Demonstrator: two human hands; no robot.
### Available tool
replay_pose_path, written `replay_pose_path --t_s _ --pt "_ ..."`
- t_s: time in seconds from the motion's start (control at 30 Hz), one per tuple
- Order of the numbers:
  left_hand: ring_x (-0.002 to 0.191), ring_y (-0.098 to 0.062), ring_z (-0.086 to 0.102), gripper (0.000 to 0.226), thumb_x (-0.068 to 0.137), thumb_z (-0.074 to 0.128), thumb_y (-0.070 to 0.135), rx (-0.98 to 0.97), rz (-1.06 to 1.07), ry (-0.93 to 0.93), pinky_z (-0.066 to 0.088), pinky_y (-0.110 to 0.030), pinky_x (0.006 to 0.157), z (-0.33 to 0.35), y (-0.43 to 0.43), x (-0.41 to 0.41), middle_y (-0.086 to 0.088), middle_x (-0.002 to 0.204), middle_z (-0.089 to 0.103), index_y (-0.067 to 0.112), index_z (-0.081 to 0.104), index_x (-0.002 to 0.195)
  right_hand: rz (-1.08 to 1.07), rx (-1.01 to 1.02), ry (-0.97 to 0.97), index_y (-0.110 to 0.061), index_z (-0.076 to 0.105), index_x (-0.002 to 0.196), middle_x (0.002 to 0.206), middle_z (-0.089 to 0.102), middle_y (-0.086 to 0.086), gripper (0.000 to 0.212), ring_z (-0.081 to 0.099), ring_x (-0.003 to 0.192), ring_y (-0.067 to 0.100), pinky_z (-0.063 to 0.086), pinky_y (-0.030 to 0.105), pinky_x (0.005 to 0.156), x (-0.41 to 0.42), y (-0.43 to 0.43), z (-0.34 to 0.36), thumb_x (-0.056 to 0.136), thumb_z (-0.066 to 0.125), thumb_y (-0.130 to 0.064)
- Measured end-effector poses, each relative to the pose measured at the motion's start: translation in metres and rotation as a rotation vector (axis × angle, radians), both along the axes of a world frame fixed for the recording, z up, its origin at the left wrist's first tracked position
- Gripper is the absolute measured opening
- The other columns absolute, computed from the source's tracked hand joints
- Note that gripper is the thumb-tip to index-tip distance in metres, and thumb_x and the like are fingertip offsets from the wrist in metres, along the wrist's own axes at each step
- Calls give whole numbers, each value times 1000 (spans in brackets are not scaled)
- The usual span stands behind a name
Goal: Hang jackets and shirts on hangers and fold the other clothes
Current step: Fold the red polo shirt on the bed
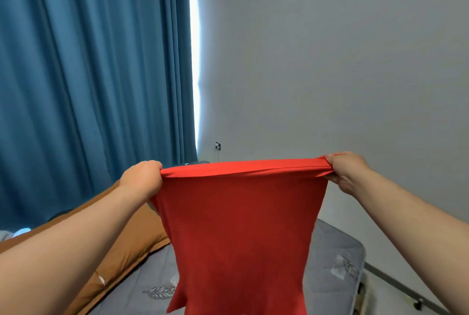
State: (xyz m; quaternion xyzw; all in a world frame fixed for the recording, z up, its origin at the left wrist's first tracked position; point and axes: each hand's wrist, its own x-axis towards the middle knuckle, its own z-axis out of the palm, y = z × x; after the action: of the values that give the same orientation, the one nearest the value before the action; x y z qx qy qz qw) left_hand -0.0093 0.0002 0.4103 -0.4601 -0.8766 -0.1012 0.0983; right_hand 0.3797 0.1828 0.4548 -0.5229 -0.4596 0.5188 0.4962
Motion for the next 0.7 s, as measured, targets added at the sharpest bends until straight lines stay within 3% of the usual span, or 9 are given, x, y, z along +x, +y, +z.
replay_pose_path --t_s 0.13,0.27,0.43,0.57,0.7 --pt "76 -32 58 21 74 40 -3 127 48 -163 44 -32 63 -4 82 -8 -8 78 60 13 54 73 14 0 27 -11 62 75 78 60 6 24 58 67 13 54 22 43 -10 79 -18 97 52 -5" --pt "70 -31 67 31 69 41 -9 311 63 -440 58 -39 68 -8 157 -22 -13 72 66 10 65 76 50 38 100 -8 63 78 78 62 6 22 59 66 13 57 26 53 -21 148 -25 98 52 -7" --pt "74 -24 55 37 78 39 -9 568 39 -554 41 -29 59 -6 208 -18 -7 80 63 11 68 86 119 128 228 -3 65 96 90 66 10 15 62 78 16 55 32 78 -25 195 -21 99 52 -9" --pt "71 -21 60 35 74 41 -8 645 -56 -611 48 -31 66 -22 211 -13 -4 75 67 13 69 79 164 122 274 -2 67 91 84 68 9 18 63 72 13 56 21 65 -9 198 -36 98 51 -7" --pt "69 -17 56 36 72 48 -11 516 -138 -460 40 -31 64 -85 189 -6 5 71 65 17 70 75 104 12 276 -2 65 92 73 69 7 8 64 59 7 56 18 59 10 182 -99 93 57 -2"
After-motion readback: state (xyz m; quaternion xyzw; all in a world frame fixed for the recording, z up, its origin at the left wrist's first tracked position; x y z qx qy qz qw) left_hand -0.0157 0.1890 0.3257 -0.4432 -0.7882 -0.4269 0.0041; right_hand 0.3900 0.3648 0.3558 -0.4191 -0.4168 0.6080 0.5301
